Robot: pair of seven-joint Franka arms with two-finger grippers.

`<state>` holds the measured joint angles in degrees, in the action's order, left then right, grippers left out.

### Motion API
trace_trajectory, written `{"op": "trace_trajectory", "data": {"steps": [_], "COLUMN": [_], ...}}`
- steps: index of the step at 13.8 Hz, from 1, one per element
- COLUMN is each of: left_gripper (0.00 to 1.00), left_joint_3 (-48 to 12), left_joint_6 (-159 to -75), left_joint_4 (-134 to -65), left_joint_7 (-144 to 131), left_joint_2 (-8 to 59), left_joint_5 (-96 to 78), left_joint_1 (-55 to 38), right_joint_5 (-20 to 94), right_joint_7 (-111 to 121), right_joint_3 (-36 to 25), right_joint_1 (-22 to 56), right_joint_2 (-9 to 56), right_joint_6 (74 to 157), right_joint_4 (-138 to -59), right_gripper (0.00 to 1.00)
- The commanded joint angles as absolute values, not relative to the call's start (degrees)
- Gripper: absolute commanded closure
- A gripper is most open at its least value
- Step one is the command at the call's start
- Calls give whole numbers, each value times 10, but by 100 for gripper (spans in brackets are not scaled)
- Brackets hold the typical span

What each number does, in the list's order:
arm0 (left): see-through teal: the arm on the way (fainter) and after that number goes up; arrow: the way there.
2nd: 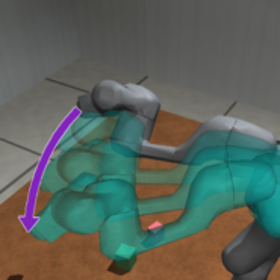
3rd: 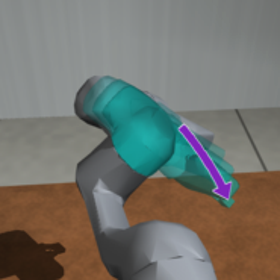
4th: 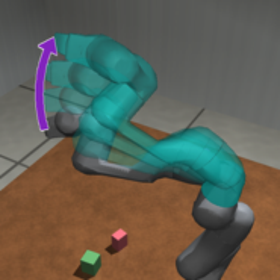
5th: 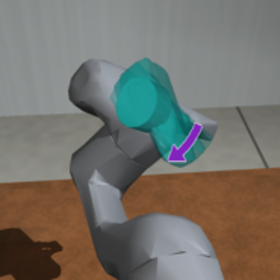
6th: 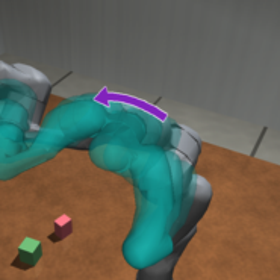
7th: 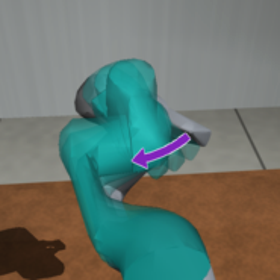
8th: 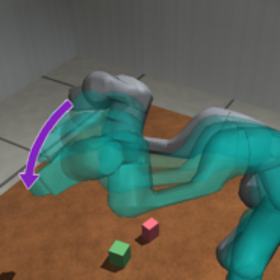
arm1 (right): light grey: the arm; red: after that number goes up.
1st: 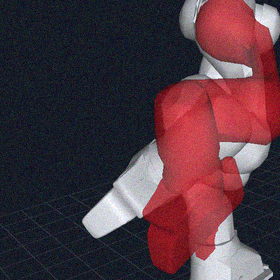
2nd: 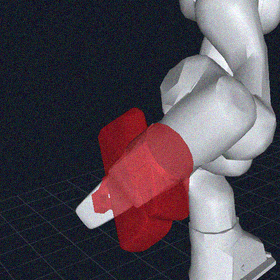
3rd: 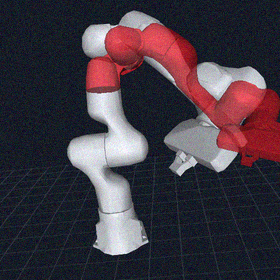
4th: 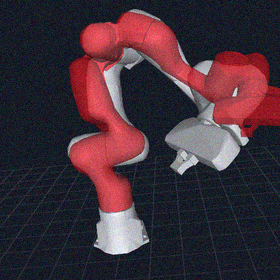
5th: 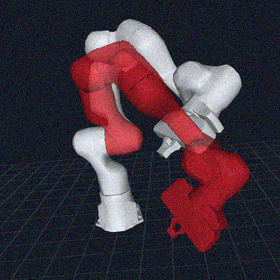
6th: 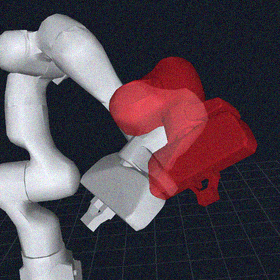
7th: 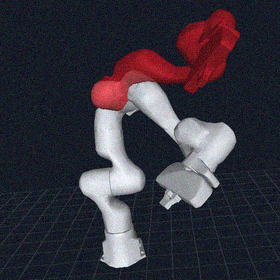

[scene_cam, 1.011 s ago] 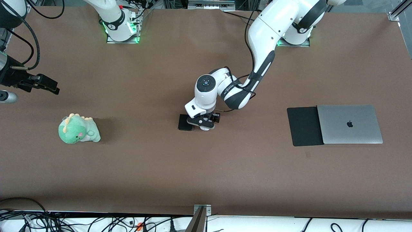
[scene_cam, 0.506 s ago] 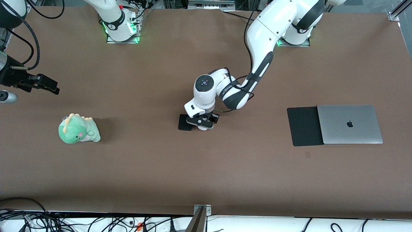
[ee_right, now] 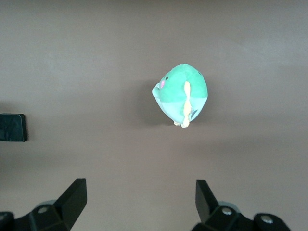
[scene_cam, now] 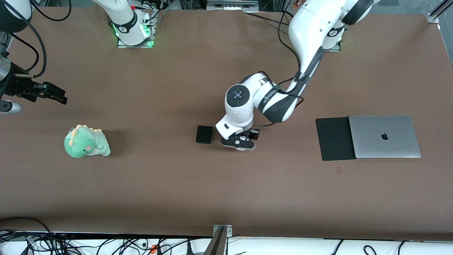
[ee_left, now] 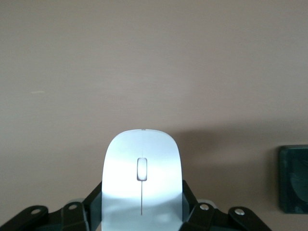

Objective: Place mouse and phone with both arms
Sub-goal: 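Carry the mouse to the pad while the right gripper reaches the phone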

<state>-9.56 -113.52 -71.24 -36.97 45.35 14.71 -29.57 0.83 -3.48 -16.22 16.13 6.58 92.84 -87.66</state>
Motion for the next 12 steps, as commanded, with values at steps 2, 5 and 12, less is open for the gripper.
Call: {"op": "trace_trajectory", "data": {"steps": [2,5,12], "left_gripper": [83,84,85], "left_joint_3": [-104,-104,-149], "left_joint_6": [-1038,-1012,-1097], "left_joint_4": [-729,-746,-863], "left_joint_7": [-289,-220,-135], "left_joint_2": [394,372,356], "left_joint_5": [156,156,139], "left_joint_1": [-209,-142,59], "right_joint_5": [25,61,72], "right_joint_7": [-40,-63,-181], "right_joint_3": [-163,-163,-163], "right_joint_1": [186,216,343], "right_joint_2": [87,125,253], "right_joint_6": [947,994,1144], "right_joint_4": [-872,-872,-870], "right_gripper": [0,0,0]}}
